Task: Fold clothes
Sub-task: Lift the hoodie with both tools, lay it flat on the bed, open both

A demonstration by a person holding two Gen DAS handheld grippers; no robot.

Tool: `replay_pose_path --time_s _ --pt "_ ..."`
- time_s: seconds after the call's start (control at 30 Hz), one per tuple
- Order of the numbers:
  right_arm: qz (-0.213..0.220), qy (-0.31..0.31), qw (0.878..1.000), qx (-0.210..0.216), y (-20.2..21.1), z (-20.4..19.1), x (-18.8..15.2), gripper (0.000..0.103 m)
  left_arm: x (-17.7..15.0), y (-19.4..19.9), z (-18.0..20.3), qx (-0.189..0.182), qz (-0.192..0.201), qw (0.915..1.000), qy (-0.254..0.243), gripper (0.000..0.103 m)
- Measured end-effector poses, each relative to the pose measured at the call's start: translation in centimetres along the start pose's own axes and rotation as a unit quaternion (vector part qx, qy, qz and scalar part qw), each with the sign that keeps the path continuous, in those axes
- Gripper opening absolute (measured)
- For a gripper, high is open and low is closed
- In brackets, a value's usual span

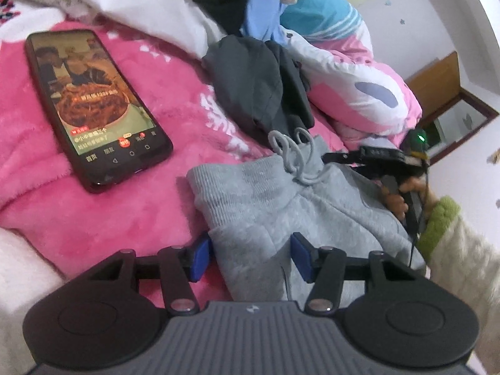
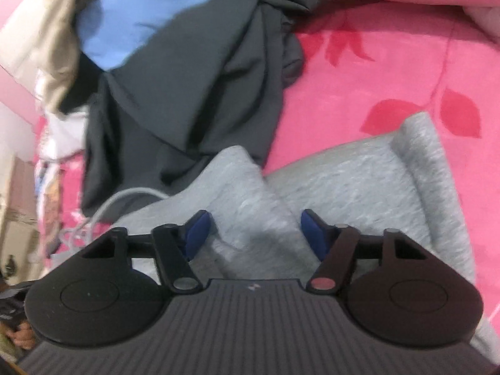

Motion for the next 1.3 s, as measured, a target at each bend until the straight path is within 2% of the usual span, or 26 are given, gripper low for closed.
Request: replay_pose_path --time_s 0.03,0.07,0.13,0.2,0.3,0.43,0.53,0.63,0.7,0.8,0.9,0.97,1.07,1.13,1.17,1.2,1.23,1.27,1.3 --pt "0.006 0.000 1.000 0.005 0.2 -0.1 -0.2 0.033 0.0 -0.1 0.0 -0.001 0.004 1.0000 0.004 0.054" --pt "0.012 -0.005 1.000 -0.005 0.4 -0.1 -0.5 0.021 0.0 -0.3 0.0 0.001 0.009 0.9999 0.006 0.052" --pt "0.025 0.002 0.999 -0.025 0.8 -0.7 -1.0 0.013 0.1 -0.7 0.2 0.012 0.021 0.9997 0.005 0.043" --pt "0.042 0.016 0.998 -0.047 1.4 -1.7 -1.6 0.003 0.0 -0.8 0.5 0.025 0.032 0.9992 0.002 0.026" --pt "0.101 0.025 0.992 -0.071 4.2 -3.9 -1.9 0.002 -0.3 -0.2 1.6 0.027 0.057 0.9980 -0.008 0.011" --pt "0.179 0.036 0.980 -0.083 8.9 -7.9 -1.7 0.001 -0.6 2.1 4.0 0.020 0.121 0.9913 -0.048 0.009" --pt "0.233 0.057 0.967 -0.089 11.5 -11.1 0.1 0.001 0.0 4.5 5.4 0.019 0.183 0.9802 -0.074 0.008" --pt "0.278 0.107 0.951 -0.082 12.6 -14.8 3.1 0.001 0.6 6.8 6.5 0.033 0.243 0.9645 -0.099 0.008" --pt "0.301 0.140 0.940 -0.072 12.2 -17.3 5.4 0.001 1.2 7.7 6.9 0.051 0.273 0.9538 -0.115 0.008" --pt "0.313 0.186 0.929 -0.071 8.7 -20.1 8.4 0.001 1.8 7.1 6.3 0.081 0.277 0.9505 -0.115 0.008" --pt "0.284 0.203 0.933 -0.088 2.3 -20.4 10.4 0.001 2.1 5.3 5.0 0.111 0.255 0.9558 -0.096 0.008" --pt "0.257 0.213 0.937 -0.106 -2.0 -19.9 11.0 0.001 2.1 4.1 4.1 0.137 0.240 0.9564 -0.095 0.008" --pt "0.216 0.201 0.945 -0.138 -7.0 -18.4 11.1 0.005 1.9 3.0 3.0 0.154 0.213 0.9609 -0.087 0.008" --pt "0.212 0.181 0.950 -0.140 -7.8 -17.5 11.2 0.007 1.7 3.1 2.8 0.161 0.211 0.9597 -0.093 0.009" --pt "0.214 0.167 0.953 -0.135 -7.4 -17.1 11.4 0.013 1.6 3.1 2.9 0.165 0.211 0.9583 -0.100 0.009" --pt "0.215 0.148 0.957 -0.128 -6.6 -16.8 11.6 0.024 1.7 3.0 2.8 0.167 0.210 0.9578 -0.103 0.010" --pt "0.216 0.129 0.960 -0.120 -5.7 -16.5 11.9 0.032 1.7 2.9 2.8 0.169 0.208 0.9579 -0.104 0.011" --pt "0.223 0.114 0.962 -0.113 -4.7 -16.3 11.9 0.045 1.6 2.8 2.8 0.168 0.205 0.9587 -0.103 0.015" --pt "0.235 0.104 0.960 -0.108 -3.5 -16.1 11.8 0.052 1.6 2.7 2.8 0.167 0.202 0.9597 -0.103 0.020"
Point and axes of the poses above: each gripper's, at about its wrist camera, not at the fingertips, and y roughly against the way its jaws point, z to its right, x to its top, the point moved 5 cm from there along -y, roughly the way its jaws point, and after that the axes turned 5 degrees about -z, right-handed, at the moved point
